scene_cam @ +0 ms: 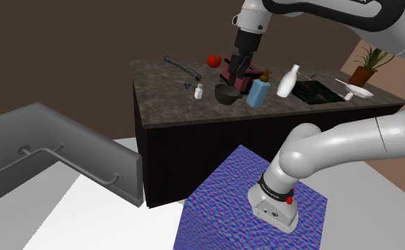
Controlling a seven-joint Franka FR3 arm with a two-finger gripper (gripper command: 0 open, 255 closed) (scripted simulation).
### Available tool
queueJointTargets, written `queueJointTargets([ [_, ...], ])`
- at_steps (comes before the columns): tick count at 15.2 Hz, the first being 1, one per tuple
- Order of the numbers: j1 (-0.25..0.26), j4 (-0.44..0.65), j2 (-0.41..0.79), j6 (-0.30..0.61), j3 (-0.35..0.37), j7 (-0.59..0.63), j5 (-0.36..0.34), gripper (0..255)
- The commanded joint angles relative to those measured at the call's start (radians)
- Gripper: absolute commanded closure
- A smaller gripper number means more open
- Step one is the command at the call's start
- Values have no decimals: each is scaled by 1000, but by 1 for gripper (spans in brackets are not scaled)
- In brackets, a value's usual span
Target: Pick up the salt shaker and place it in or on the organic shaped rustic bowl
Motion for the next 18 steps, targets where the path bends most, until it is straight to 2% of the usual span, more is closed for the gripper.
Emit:
queueJointTargets([
  [1, 0, 0, 0, 0, 0, 0, 0, 0],
  [10, -30, 21, 219, 206, -129, -172, -74, 0],
  [18, -46, 131, 472, 358, -232, -323, -79, 0],
])
